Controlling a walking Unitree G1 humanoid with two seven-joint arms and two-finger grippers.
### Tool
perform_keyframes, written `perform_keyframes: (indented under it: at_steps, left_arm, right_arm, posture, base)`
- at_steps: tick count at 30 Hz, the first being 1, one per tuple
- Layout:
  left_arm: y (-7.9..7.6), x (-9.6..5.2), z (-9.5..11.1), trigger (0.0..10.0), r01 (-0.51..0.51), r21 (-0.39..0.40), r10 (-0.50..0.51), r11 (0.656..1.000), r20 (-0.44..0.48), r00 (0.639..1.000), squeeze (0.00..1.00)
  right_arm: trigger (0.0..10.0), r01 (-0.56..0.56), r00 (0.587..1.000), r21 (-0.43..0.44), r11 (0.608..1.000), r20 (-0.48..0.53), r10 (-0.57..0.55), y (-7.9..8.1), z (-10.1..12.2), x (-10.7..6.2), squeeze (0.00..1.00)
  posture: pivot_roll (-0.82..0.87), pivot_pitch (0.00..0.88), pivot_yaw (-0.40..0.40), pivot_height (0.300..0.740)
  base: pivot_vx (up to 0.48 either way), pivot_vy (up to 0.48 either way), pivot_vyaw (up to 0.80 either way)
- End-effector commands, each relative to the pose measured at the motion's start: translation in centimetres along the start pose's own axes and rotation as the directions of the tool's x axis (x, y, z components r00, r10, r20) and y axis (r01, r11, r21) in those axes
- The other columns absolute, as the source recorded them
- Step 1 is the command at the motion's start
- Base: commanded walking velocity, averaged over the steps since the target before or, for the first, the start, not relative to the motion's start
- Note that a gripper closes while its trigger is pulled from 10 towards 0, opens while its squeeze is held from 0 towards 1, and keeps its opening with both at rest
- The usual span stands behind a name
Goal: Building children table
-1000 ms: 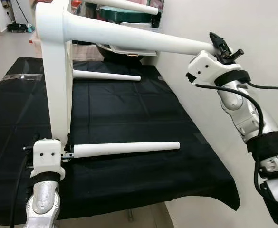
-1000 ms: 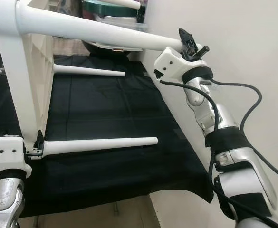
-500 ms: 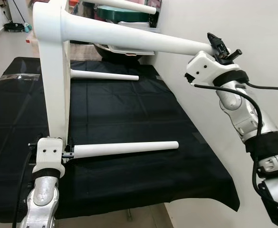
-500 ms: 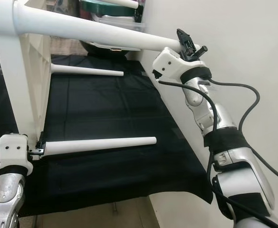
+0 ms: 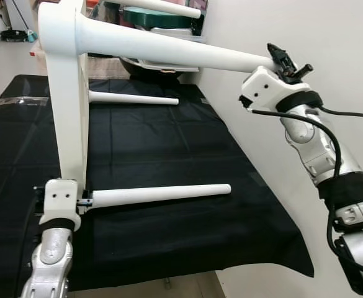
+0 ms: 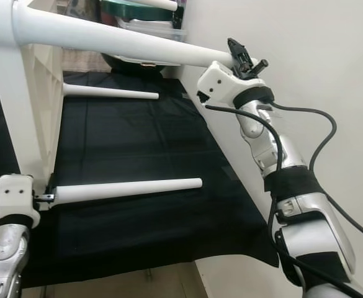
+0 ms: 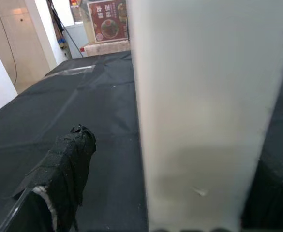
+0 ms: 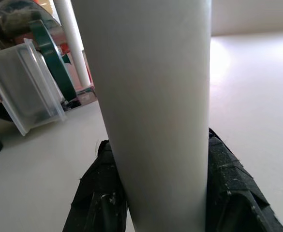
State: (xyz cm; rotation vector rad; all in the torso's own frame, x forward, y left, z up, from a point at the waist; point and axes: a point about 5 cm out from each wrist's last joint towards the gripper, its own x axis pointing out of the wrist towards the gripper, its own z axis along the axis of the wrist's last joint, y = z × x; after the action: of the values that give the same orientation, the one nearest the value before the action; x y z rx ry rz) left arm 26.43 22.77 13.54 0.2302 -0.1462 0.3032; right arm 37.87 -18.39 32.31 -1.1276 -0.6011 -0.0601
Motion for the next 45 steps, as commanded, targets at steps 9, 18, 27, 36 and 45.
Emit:
perform_keyframes:
  at_steps: [9, 18, 27, 36, 45]
  left_arm:
    - [2.3, 2.5, 2.4, 10.0, 0.037, 0.11, -0.047, 0.993, 0.093, 0.995, 0.0]
    - [4.6, 5.9, 7.8, 10.0, 0.083, 0.309, -0.157, 0.947, 0.226, 0.961, 0.0]
    - [9.1, 10.1, 22.2, 10.0, 0.113, 0.721, -0.43, 0.683, 0.272, 0.861, 0.0]
    - [9.4, 12.2, 27.3, 10.0, 0.208, 0.87, -0.554, 0.446, 0.087, 0.828, 0.0]
    - [6.9, 11.4, 26.5, 10.0, 0.306, 0.919, -0.696, 0.247, -0.051, 0.716, 0.0]
  right_arm:
    - [0.0, -0.025, 0.998, 0.217, 0.976, -0.054, 0.038, 0.8, -0.1, 0.2, 0.0]
    - [0.0, 0.059, 0.916, 0.773, 0.632, -0.294, 0.274, 4.9, -2.0, -0.6, 0.0]
    - [0.0, 0.349, 0.594, 0.932, 0.095, -0.298, 0.747, 17.7, 1.9, -8.4, 0.0]
    - [0.0, 0.21, 0.577, 0.974, 0.088, -0.196, 0.793, 20.1, 5.8, -9.7, 0.0]
    - [10.0, 0.102, 0.635, 0.965, 0.242, -0.251, 0.731, 18.3, 5.7, -8.9, 0.77]
  posture:
    - [0.09, 0.0, -0.155, 0.74]
    - [0.1, 0.0, -0.148, 0.74]
    - [0.19, 0.0, -0.144, 0.74]
    - [0.22, 0.0, -0.118, 0.74]
    - [0.18, 0.0, -0.101, 0.74]
  base:
    - [0.0, 0.0, 0.0]
    - [0.0, 0.0, 0.0]
    - [0.0, 0.0, 0.0]
    - [0.0, 0.0, 0.0]
    - [0.0, 0.0, 0.0]
